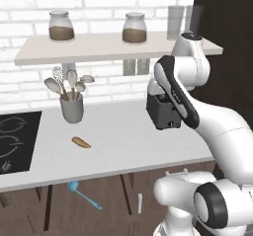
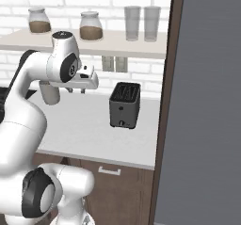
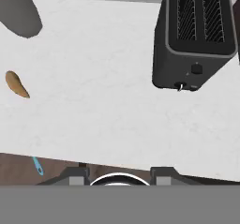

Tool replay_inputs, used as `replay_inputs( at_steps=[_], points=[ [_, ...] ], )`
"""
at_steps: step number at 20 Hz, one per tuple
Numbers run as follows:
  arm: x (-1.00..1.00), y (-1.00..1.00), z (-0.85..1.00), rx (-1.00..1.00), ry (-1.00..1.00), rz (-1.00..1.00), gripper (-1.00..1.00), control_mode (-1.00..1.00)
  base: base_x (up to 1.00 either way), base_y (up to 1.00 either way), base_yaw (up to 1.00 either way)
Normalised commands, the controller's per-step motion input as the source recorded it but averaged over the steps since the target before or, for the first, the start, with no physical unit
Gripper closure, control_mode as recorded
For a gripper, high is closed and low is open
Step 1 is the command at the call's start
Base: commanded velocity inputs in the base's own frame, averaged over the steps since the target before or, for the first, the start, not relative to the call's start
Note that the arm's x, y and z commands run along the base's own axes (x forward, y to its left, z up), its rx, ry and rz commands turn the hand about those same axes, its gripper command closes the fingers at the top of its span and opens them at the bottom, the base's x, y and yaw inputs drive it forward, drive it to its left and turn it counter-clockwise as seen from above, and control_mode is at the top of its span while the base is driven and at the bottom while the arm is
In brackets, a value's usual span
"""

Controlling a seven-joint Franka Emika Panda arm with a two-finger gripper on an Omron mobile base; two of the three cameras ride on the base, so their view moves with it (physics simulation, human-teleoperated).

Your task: Pick the ladle from the drawer and place it on the counter.

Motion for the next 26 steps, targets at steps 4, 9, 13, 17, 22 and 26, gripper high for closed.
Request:
replay_inputs(
  at_steps=[4, 9, 13, 17, 22, 26],
  points=[
    [-0.05, 0.64, -0.38, -0.02, 0.00, -0.01, -1.00, -1.00, 0.00, 0.00, 0.00],
    [-0.40, 1.00, -0.51, 0.00, -0.01, 0.00, -1.00, -1.00, 0.00, 0.00, 0.00],
    [-0.35, 1.00, -0.52, 0.00, 0.00, 0.00, -1.00, -1.00, 0.00, 0.00, 0.00],
    [-0.25, 0.87, -0.56, 0.00, 0.00, 0.00, -1.00, -1.00, 0.00, 0.00, 0.00],
    [-0.14, 0.78, -0.43, 0.02, 0.09, 0.00, -1.00, -1.00, 0.00, 0.00, 0.00],
    [-0.26, 0.65, -0.62, 0.00, 0.16, -0.01, -1.00, -1.00, 0.00, 0.00, 0.00]
  ],
)
